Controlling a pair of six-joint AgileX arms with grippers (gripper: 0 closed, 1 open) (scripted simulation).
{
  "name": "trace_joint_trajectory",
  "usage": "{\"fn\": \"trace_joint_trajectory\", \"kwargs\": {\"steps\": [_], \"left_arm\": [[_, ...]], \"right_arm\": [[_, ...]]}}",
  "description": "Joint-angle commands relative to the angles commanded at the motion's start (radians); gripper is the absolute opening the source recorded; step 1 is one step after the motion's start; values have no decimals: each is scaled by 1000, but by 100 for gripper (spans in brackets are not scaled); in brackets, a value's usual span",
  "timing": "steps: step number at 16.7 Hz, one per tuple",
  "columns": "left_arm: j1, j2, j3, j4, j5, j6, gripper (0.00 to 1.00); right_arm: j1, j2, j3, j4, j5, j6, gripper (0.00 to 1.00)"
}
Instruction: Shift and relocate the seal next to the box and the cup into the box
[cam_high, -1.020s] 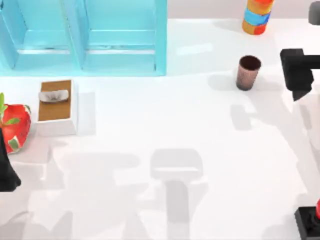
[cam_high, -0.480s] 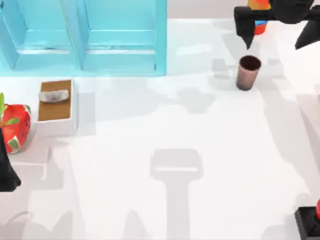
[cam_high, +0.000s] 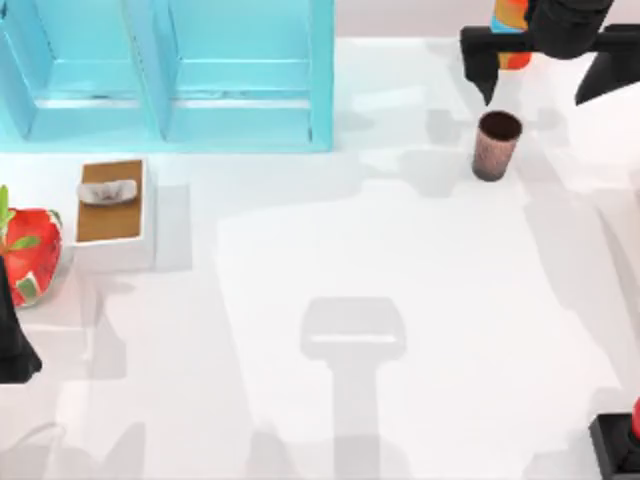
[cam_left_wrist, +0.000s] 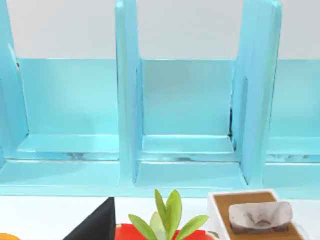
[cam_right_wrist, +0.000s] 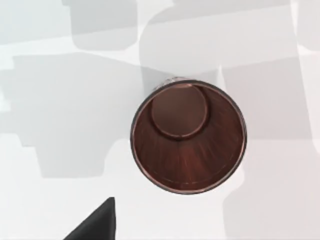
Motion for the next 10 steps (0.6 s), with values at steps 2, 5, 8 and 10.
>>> {"fn": "trace_joint_trajectory", "kwargs": {"steps": [2, 5, 8, 10], "left_arm": [[0, 0, 0, 0, 0, 0, 100], [0, 0, 0, 0, 0, 0, 100], [0, 0, 0, 0, 0, 0, 100], [0, 0, 0, 0, 0, 0, 100]], "right_arm": [[6, 0, -4, 0, 0, 1, 100], [2, 5, -36, 39, 0, 2, 100], [-1, 17, -118, 136, 0, -1, 100], [-4, 29, -178, 208, 0, -4, 100]]}}
